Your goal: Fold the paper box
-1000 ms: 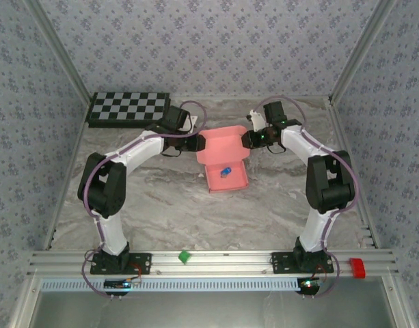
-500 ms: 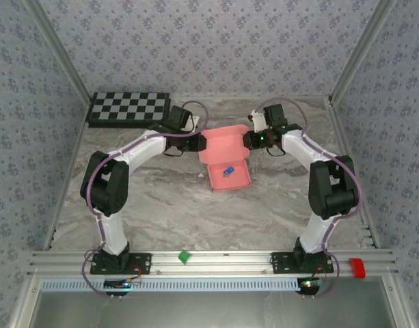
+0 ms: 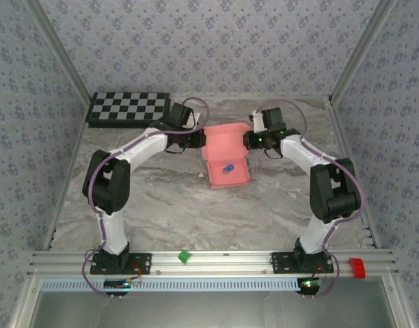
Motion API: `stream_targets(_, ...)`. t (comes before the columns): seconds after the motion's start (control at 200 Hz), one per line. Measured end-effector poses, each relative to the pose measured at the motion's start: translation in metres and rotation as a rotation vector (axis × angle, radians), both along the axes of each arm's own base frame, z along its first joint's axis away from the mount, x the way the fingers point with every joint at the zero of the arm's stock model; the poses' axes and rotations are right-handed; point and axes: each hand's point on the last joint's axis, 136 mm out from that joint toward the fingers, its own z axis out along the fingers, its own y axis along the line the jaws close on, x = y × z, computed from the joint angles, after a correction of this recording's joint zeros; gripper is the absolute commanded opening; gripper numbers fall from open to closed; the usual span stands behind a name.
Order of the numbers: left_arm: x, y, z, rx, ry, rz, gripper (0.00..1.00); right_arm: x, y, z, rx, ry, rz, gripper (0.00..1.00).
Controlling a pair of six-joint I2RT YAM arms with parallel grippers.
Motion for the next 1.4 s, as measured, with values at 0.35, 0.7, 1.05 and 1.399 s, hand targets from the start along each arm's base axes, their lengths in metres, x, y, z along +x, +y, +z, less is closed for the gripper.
stream_targets(0.35,0.015,0.008,0.002,0.049,-0.068,0.046,0.00,0.001,0.013,0.000,-0.047,-0.102,-0.086,0.08)
stream_targets(0.7,0.033,0.014,0.005,0.068,-0.173,0.095,0.00,0.010,0.024,0.014,-0.086,-0.211,-0.136,0.08)
stream_targets(1.05,0.037,0.019,0.003,0.058,-0.235,0.123,0.00,0.012,0.030,0.017,-0.091,-0.281,-0.158,0.07)
stream_targets(1.399,0.039,0.020,0.024,0.040,-0.285,0.138,0.00,0.014,0.031,0.025,-0.090,-0.335,-0.179,0.07)
